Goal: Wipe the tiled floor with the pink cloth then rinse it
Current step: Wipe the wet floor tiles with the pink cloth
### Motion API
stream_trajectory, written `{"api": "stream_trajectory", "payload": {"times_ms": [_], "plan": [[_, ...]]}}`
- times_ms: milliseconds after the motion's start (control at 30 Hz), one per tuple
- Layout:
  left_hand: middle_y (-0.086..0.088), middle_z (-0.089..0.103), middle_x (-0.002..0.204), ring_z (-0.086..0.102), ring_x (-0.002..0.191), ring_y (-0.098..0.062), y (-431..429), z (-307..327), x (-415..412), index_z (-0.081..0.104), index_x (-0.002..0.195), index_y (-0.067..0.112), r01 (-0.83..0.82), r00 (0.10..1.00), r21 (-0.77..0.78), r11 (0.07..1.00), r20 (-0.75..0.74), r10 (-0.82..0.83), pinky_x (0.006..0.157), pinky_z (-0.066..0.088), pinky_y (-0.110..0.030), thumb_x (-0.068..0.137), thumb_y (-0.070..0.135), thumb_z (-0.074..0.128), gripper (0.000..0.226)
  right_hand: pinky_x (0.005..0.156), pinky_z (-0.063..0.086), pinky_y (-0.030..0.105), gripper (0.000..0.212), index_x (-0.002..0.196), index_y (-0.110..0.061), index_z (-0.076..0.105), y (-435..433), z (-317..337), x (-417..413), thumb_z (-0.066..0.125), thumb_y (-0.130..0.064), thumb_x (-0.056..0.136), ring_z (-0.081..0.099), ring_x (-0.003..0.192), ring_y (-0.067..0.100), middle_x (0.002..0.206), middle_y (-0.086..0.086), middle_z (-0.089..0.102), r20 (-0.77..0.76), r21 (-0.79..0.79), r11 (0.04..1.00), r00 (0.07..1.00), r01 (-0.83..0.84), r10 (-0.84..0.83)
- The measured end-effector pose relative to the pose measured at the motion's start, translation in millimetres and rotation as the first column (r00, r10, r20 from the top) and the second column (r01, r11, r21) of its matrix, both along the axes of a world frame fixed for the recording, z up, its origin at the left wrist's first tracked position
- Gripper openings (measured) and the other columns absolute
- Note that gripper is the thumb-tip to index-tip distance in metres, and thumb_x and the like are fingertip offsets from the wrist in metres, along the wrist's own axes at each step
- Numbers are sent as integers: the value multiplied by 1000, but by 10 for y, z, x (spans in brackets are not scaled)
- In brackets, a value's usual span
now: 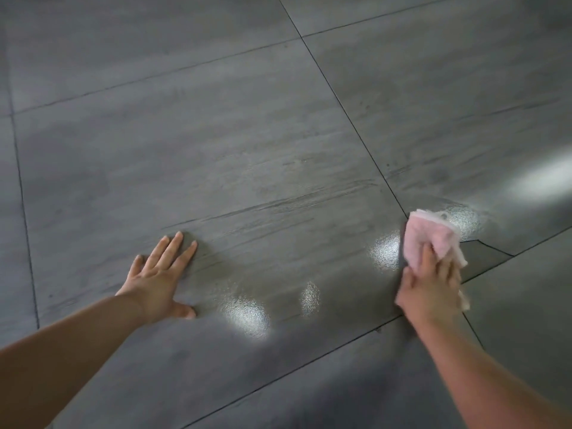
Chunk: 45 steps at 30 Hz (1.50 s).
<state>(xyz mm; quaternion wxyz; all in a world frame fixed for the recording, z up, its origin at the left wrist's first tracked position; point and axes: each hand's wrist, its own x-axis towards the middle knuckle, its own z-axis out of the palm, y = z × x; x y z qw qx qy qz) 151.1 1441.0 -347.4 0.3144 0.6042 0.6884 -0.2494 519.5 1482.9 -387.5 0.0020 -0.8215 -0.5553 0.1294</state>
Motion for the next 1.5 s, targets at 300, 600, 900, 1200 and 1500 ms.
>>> {"api": "stream_trajectory", "payload": {"times_ms": [300,600,900,1200,1500], "plan": [[0,-26,152,-21,142,-17,-31,28,-24,-21,140,20,-34,999,54,998,39,32,118,-3,-39,68,53,68,119,109,8,44,48,124,-33,40,-654,-132,-1046,36,-42,77,30,130,26,138,-1,35,84,97,285,293,-954,952],[-1,-27,152,-23,141,-17,-24,29,-37,-20,141,20,-28,998,47,999,49,25,117,-5,-40,69,52,67,117,102,31,58,55,143,-15,29,134,-19,-466,40,-27,90,32,132,48,145,30,31,122,23,972,965,-234,230],[1,-28,151,-27,136,-9,-14,21,-52,-21,141,20,-18,1000,33,999,21,18,117,-5,-39,69,53,67,118,104,22,49,51,123,-33,42,-363,-212,-1124,39,-40,72,36,123,25,132,-2,47,151,197,294,325,-935,934],[12,-37,131,-31,125,-4,-23,31,-76,-20,141,21,-40,998,-1,999,50,40,117,-6,-39,70,52,66,115,60,54,50,60,108,-14,50,234,-6,-583,72,-16,52,47,97,34,102,19,66,120,148,766,780,-625,614],[7,44,141,52,120,-20,91,917,150,35,134,30,-494,858,157,855,249,450,93,42,-28,93,20,37,43,67,46,8,53,105,-37,51,-437,855,-1443,37,-23,56,48,93,4,102,-23,52,-425,151,696,590,-702,687]]}}
